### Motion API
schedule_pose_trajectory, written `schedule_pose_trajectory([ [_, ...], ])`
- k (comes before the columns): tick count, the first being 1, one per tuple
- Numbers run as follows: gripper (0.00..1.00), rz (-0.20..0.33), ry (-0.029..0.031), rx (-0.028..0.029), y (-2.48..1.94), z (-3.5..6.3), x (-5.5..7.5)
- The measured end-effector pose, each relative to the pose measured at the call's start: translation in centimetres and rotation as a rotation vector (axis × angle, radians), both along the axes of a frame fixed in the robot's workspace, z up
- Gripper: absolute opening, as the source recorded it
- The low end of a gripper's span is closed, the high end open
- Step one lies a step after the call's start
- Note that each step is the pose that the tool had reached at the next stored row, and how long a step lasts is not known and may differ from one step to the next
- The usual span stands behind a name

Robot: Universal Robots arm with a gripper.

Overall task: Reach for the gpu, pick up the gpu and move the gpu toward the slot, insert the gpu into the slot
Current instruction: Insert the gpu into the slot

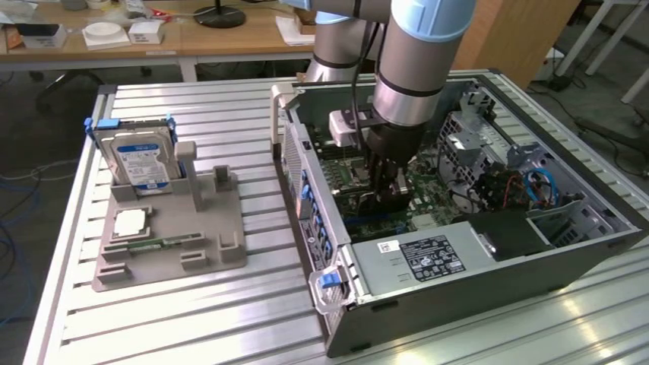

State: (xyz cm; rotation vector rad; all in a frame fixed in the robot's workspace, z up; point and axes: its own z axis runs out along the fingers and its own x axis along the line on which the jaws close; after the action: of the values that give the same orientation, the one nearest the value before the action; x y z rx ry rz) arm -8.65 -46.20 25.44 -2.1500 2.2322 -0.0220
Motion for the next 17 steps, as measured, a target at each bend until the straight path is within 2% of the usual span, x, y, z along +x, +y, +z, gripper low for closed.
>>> schedule_pose_trajectory([
  [17,0.25,0.0,-0.0001,0.0001,0.02,-0.47,-0.06],
])
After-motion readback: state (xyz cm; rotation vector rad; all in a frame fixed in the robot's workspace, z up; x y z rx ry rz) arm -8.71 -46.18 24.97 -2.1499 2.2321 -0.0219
